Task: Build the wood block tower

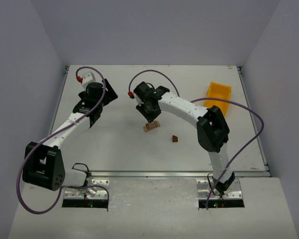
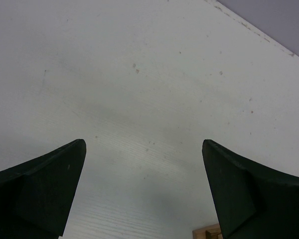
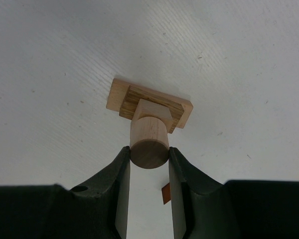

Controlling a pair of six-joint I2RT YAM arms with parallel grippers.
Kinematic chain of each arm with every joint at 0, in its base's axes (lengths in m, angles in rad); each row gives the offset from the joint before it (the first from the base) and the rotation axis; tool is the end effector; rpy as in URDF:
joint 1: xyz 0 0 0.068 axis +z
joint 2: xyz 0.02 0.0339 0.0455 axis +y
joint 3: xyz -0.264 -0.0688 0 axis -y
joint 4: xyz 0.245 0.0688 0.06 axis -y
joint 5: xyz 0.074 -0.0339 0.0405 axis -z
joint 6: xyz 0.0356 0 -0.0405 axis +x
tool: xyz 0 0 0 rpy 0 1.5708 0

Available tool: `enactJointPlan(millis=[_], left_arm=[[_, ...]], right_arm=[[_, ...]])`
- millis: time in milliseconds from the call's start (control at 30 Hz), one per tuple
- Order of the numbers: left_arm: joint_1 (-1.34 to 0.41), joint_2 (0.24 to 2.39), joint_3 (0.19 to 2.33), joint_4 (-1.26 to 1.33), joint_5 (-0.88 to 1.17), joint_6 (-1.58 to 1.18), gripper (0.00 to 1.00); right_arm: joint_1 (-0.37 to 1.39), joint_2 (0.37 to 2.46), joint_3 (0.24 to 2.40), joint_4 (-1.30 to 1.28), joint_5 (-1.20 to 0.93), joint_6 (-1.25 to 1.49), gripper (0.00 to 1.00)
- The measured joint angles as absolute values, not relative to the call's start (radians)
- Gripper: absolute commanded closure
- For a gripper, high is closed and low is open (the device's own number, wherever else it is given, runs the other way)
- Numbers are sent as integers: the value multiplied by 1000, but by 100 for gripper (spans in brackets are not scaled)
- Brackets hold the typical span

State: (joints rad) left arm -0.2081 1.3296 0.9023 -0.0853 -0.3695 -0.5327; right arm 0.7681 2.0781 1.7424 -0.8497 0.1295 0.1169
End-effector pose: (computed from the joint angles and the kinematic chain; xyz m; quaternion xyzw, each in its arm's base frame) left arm 0.2944 -0.0490 0.2704 -0.2286 0.8224 -0.0318 0.5199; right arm 0.3200 0.3027 0.2189 -0.3016 0.9319 0.0244 0.1999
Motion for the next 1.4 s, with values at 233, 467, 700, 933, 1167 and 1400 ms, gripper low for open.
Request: enactJointPlan(millis=[233,467,700,933,1167,1400], left_arm=[[-208,1330,902,-85,-369,-533,0],[-208,1330,902,-85,-368,-533,0],[-208,1330,902,-85,-365,-533,0],[-208,1330,902,-86,-364,-533,0],[-208,1330,902,-85,-364,-533,0],[-208,1330,902,-85,-364,-533,0]], right_arm=[[768,2078,1742,-850,130,117,77],[768,2078,1742,-850,130,117,73],[768,2078,1742,-850,130,118,65],[768,2078,1742,-850,130,127,55],[768,2078,1739,-850,130,131,48],[768,2078,1735,-848,136,133,44]])
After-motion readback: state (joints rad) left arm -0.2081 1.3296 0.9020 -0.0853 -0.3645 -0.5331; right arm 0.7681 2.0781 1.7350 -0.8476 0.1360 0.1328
